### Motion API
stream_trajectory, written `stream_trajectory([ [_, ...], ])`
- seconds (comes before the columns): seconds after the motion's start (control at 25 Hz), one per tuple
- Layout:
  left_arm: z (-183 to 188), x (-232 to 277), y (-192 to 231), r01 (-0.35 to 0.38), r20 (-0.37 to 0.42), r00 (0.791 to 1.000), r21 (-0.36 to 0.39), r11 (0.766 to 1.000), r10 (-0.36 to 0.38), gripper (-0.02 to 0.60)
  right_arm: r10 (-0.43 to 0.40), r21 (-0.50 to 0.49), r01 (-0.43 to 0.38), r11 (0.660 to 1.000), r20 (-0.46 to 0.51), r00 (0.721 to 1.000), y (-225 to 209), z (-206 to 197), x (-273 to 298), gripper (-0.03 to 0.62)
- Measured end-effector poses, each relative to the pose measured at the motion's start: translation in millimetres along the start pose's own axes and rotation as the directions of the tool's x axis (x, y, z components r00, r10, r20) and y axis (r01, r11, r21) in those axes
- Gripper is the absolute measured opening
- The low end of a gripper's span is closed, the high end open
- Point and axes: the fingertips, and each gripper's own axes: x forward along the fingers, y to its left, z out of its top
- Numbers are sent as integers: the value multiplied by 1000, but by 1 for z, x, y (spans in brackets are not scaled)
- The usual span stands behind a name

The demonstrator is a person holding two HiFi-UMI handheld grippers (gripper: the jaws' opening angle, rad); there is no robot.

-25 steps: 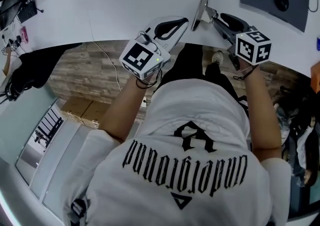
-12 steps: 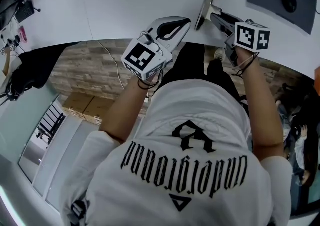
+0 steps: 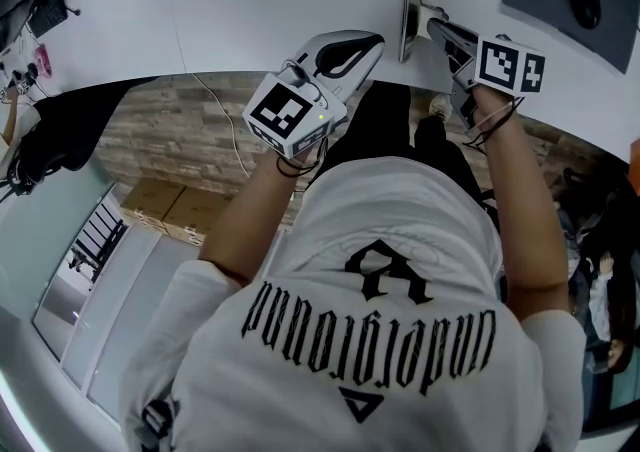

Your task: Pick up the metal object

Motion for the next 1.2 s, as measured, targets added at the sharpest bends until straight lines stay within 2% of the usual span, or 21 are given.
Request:
stream_trajectory([
  [0.44, 1, -15, -15, -40, 41, 998, 8, 999, 40, 15, 68, -140, -61, 988, 41, 997, 34, 4, -17, 14],
  [0.72, 5, -25, -54, -63, 74, 995, 45, 997, 60, 15, 130, -233, -100, 967, 114, 985, 64, 0, -62, 14],
  [0.92, 12, -39, -81, -115, 119, 988, 102, 988, 103, 15, 197, -308, -130, 942, 198, 960, 84, -9, -108, 14],
  [1.2, 43, -61, -144, -175, 195, 971, 184, 967, 139, 15, 253, -462, -98, 881, 285, 925, 123, -30, -202, 14],
])
